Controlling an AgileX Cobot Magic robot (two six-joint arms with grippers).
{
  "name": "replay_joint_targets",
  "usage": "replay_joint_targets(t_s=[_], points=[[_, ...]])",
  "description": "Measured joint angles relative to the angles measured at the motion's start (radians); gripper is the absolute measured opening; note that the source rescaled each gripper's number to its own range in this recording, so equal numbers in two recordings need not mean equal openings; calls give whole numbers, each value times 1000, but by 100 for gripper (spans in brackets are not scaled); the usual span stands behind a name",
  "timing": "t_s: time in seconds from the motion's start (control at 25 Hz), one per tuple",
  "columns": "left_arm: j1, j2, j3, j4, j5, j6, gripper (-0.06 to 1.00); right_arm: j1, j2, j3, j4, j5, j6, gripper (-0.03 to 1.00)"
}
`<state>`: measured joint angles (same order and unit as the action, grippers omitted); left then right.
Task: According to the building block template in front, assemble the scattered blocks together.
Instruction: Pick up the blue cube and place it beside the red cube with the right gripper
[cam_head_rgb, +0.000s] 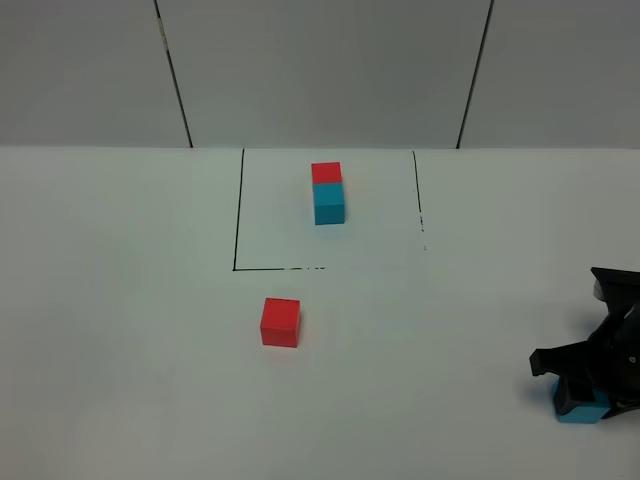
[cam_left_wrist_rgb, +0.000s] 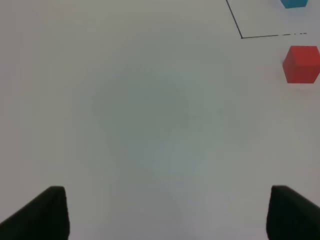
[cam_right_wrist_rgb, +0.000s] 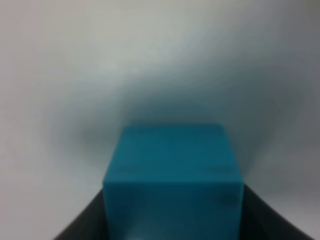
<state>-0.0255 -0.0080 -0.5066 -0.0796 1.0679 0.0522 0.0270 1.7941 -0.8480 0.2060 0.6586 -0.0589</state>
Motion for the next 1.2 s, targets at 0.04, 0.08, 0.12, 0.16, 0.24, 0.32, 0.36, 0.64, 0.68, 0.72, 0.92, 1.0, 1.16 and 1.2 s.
replay_joint_targets(t_s=[0.04,0.08,0.12,0.16,0.24,0.32,0.36,0.64,0.68,0.72,0.92,1.0,1.16,1.2], points=[[0,0,0,0,0,0,67,0,0,-2,0,10,-7,3],[0,0,0,0,0,0,67,2,0,-9,0,25,-15,3],[0,0,0,0,1,0,67,9,-2,-21,-1,48,-32,3],[0,0,0,0,1,0,67,21,-7,-34,-5,75,-55,3],[0,0,0,0,1,0,67,60,-26,-86,-23,118,-108,3],[0,0,0,0,0,0,67,126,-45,-159,-63,170,-188,3],[0,0,0,0,0,0,67,156,-49,-203,-94,193,-229,3],[0,0,0,0,0,0,67,373,9,-451,-300,312,-502,3],[0,0,0,0,0,0,67,401,45,-496,-332,350,-511,3],[0,0,0,0,0,0,67,423,78,-535,-351,382,-522,3],[0,0,0,0,0,0,67,513,271,-770,-372,475,-660,3],[0,0,0,0,0,0,67,540,332,-842,-352,480,-709,3],[0,0,0,0,0,0,67,572,424,-924,-293,483,-771,3],[0,0,0,0,0,0,67,578,436,-938,-289,481,-776,3]])
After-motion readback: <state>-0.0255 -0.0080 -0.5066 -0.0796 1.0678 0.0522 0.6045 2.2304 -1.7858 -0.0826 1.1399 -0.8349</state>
